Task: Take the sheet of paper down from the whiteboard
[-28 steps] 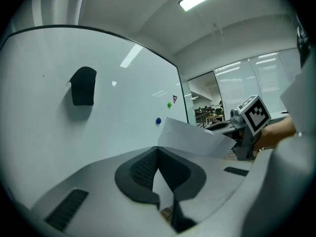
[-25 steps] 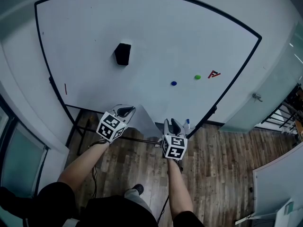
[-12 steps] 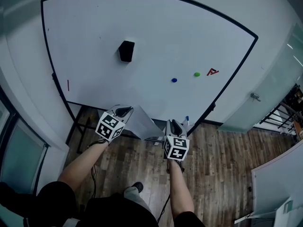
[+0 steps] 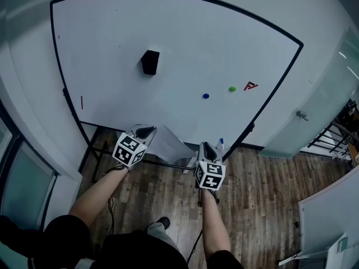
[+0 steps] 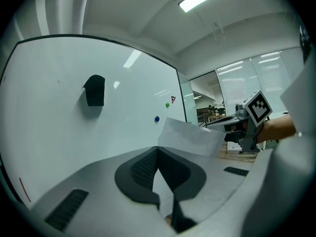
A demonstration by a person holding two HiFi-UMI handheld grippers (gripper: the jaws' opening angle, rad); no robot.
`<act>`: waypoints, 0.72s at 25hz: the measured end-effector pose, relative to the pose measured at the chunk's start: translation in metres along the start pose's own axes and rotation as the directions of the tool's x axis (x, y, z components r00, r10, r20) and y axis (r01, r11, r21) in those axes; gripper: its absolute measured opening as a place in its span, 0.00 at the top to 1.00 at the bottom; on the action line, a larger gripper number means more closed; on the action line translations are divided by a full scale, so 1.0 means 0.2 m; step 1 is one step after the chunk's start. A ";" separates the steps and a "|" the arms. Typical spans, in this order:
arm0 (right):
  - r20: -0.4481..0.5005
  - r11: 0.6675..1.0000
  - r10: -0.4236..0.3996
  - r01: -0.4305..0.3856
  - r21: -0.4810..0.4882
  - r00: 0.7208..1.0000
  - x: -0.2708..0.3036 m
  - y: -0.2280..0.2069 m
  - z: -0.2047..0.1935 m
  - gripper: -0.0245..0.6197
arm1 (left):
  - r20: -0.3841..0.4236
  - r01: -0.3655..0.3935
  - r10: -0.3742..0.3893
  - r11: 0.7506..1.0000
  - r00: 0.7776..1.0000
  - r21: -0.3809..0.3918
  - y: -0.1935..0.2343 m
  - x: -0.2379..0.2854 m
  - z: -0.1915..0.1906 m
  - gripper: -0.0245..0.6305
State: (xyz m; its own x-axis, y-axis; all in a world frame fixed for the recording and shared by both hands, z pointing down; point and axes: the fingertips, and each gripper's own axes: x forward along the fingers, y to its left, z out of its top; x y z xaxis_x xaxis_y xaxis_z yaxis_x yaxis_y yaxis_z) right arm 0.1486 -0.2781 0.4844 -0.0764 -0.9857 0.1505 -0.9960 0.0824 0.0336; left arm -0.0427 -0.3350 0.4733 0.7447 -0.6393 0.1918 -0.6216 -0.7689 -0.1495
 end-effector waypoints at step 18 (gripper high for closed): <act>0.004 1.000 -0.002 0.002 0.004 1.000 0.00 -0.01 0.02 0.92 | 0.009 0.009 -0.009 1.000 1.000 0.000 0.00 0.01 0.04 0.93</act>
State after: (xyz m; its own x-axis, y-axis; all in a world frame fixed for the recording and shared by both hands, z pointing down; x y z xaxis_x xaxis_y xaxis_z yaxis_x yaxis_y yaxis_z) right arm 0.1500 -0.2784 0.4796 -0.0742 -0.9864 0.1465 -0.9964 0.0794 0.0297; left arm -0.0393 -0.3360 0.4664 0.7523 -0.6326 0.1840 -0.6151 -0.7745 -0.1481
